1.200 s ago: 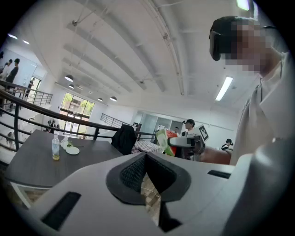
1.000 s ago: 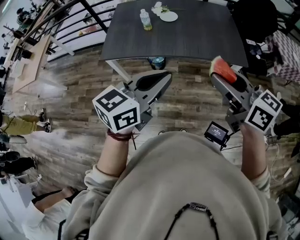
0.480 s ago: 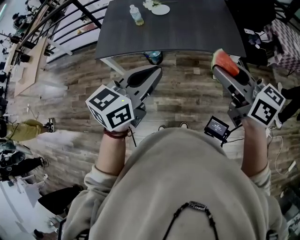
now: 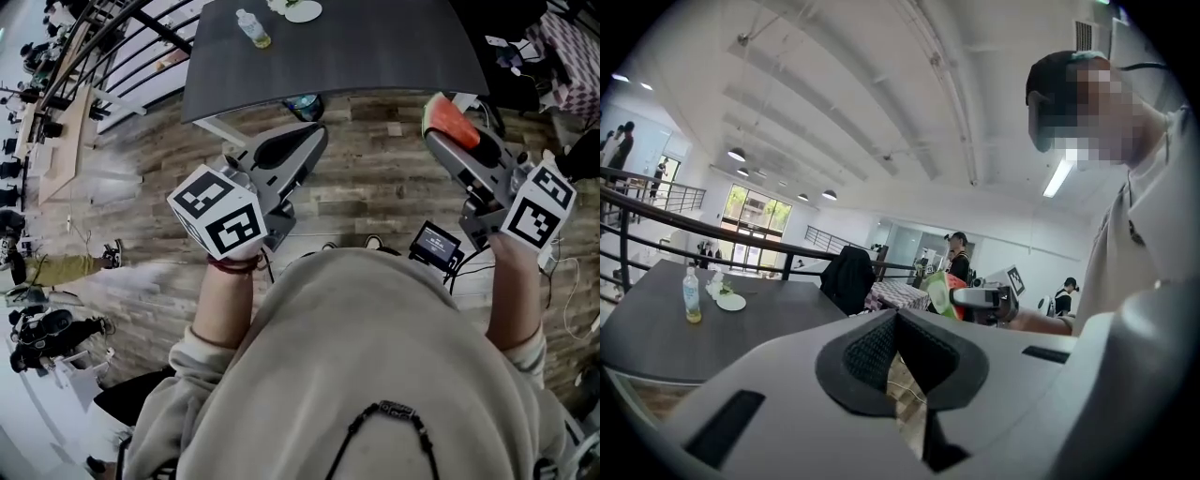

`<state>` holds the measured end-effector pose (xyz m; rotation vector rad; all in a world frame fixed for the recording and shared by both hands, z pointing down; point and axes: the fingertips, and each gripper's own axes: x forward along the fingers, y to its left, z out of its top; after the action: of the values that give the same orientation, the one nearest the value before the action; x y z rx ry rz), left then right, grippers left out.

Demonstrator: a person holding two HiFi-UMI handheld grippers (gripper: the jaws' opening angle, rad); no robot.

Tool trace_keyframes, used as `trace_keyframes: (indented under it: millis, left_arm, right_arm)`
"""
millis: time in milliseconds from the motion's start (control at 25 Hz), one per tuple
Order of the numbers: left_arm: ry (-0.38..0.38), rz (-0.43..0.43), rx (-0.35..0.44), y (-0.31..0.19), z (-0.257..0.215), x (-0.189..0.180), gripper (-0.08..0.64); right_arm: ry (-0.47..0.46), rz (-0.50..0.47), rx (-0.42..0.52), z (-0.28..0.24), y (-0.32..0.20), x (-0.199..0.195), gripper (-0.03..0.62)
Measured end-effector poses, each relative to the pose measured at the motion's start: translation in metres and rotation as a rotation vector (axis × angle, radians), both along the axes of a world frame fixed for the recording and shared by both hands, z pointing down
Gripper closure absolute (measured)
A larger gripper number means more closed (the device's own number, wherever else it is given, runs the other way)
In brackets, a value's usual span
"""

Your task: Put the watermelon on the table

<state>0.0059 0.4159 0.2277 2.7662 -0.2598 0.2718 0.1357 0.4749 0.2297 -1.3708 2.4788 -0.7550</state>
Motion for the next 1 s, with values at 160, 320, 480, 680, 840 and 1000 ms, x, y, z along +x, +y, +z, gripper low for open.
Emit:
trace_keyframes:
  millis: [160,320,480,680,840,1000]
  left_arm:
    - [-0.007,0.028,-0.006,0.012,0.004,0.006,0.557]
    - [-0.015,0.041,-0.014,0.010,0.008,0.008,0.557]
    - [-0.012,0.047,-0.021,0.008,0.014,0.006,0.557]
    - [0.017,0.066,-0.011,-0.008,0.008,0.011,0.557]
    - [0.041,0.077,-0.002,-0.025,-0.002,0.015,0.557]
    - [0.043,0.101,-0.016,-0.038,0.001,0.023,0.557]
  right_arm:
    - [-0.024,0.005,-0.004,0.007,0.003,0.010,0.410]
    - [-0.042,0.006,-0.017,0.014,0.000,0.019,0.410]
    - [-0.039,0.013,-0.015,0.015,-0.003,0.022,0.410]
    - [-0.019,0.030,-0.001,0.007,-0.014,0.024,0.410]
    - [0.002,0.046,0.001,-0.002,-0.023,0.028,0.410]
    - [0.012,0.069,0.004,-0.005,-0.030,0.034,0.410]
